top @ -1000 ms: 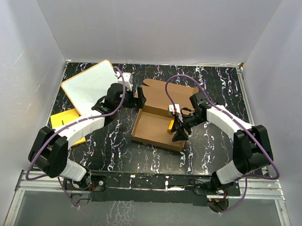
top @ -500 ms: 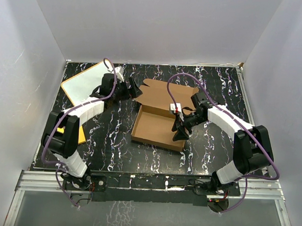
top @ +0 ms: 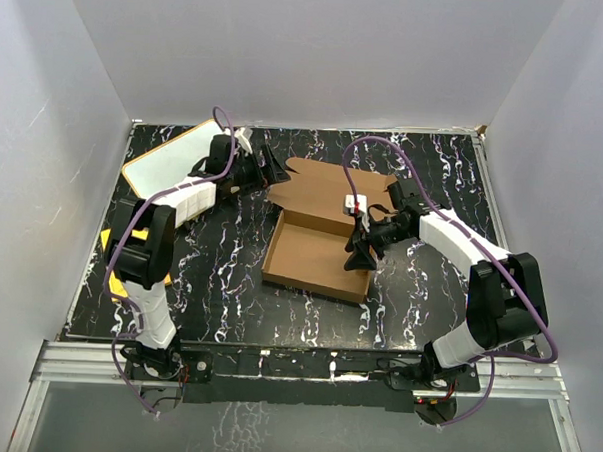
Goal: Fold the paper box
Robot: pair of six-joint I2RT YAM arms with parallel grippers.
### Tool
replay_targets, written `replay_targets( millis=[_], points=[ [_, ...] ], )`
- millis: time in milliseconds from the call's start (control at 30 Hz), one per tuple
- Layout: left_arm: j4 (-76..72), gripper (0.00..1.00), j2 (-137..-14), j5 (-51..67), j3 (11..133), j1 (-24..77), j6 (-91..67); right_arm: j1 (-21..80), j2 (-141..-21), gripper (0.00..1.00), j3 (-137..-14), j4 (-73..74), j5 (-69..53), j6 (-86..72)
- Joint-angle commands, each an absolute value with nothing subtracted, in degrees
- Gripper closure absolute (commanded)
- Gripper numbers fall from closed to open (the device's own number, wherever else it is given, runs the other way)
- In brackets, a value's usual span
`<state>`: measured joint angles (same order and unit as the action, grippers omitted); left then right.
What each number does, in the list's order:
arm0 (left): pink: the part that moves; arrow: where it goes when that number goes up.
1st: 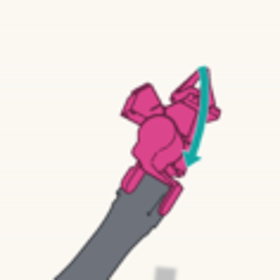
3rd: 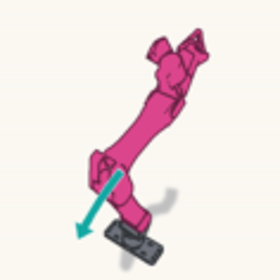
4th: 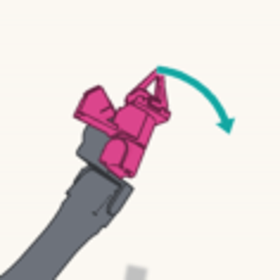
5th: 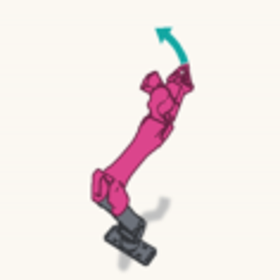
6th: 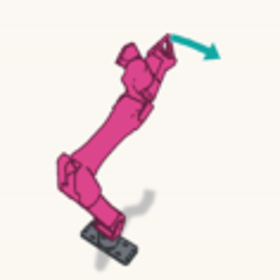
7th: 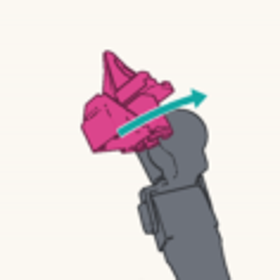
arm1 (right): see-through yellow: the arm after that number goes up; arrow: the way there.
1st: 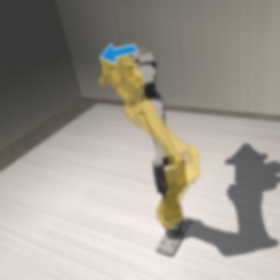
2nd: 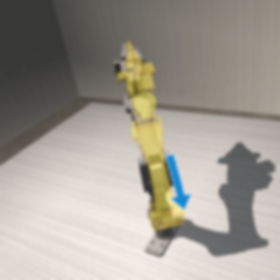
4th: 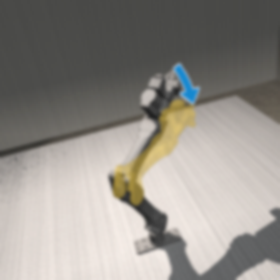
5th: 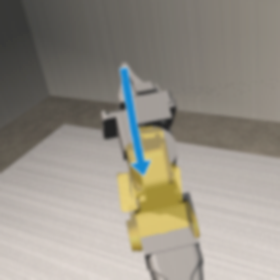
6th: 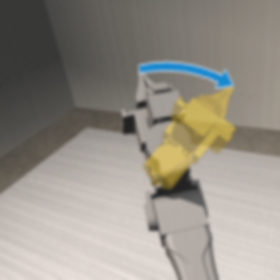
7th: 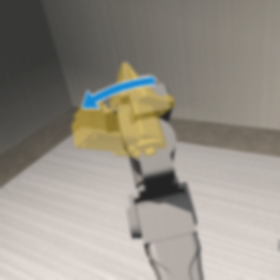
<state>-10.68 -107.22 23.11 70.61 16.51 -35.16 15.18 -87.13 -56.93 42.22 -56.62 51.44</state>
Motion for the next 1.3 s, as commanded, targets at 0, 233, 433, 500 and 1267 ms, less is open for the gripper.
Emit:
replay_targets(
  millis=[0, 233, 433, 500, 1267],
  points=[
    [-8.0, 0.09, -109.6, 25.6, 75.9, 16.2, -35.0, 13.6, -84.8, 0.40, -58.1, 37.3, -57.9, 47.6],
    [-2.0, 0.10, -116.5, 25.2, 85.3, 16.1, -34.0, 12.7, -84.7, 0.39, -57.8, 36.3, -57.9, 46.2],
    [7.4, 0.11, -121.0, 20.4, 93.1, 16.0, -29.7, 12.2, -84.5, 0.39, -57.7, 36.1, -57.7, 45.9],
    [8.6, 0.11, -120.3, 18.3, 93.2, 15.5, -28.2, 12.0, -84.5, 0.39, -57.6, 35.8, -57.5, 45.6],
    [0.6, 0.53, -121.7, 33.9, 87.5, 13.9, -34.4, 8.3, -84.8, 0.39, -57.4, 32.8, -59.1, 40.7]
  ],
)
